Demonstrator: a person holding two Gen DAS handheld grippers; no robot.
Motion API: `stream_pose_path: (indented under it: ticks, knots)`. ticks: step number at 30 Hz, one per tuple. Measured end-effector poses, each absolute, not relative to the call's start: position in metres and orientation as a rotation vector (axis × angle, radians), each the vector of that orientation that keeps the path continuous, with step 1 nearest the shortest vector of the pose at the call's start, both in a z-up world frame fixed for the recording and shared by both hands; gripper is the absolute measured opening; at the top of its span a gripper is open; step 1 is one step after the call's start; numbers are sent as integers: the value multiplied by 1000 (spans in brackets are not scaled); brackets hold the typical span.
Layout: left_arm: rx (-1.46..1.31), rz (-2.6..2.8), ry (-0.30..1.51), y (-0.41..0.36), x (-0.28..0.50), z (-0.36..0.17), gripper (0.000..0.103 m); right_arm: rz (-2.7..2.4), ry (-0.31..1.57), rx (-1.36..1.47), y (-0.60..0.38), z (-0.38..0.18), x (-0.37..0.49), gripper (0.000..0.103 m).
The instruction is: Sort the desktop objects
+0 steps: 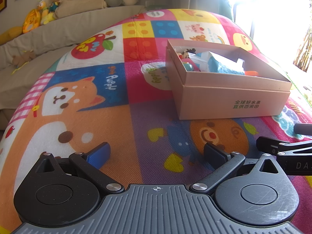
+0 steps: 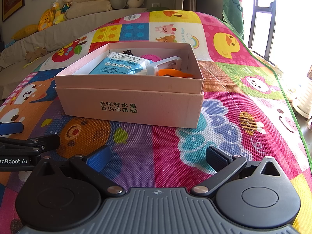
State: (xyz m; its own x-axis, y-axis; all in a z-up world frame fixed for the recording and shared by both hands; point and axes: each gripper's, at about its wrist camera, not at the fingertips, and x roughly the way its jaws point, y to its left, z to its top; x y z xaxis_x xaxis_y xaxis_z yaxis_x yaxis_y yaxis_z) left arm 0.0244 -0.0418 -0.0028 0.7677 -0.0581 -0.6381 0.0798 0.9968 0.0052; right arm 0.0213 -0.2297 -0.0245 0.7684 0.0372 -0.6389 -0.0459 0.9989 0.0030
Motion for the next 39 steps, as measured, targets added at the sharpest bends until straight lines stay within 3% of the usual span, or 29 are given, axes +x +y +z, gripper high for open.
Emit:
stream_pose_path:
  ticks: [39]
  knots:
    - [18, -81, 723, -39, 26, 0, 103, 45, 693, -12, -230, -25, 21, 103]
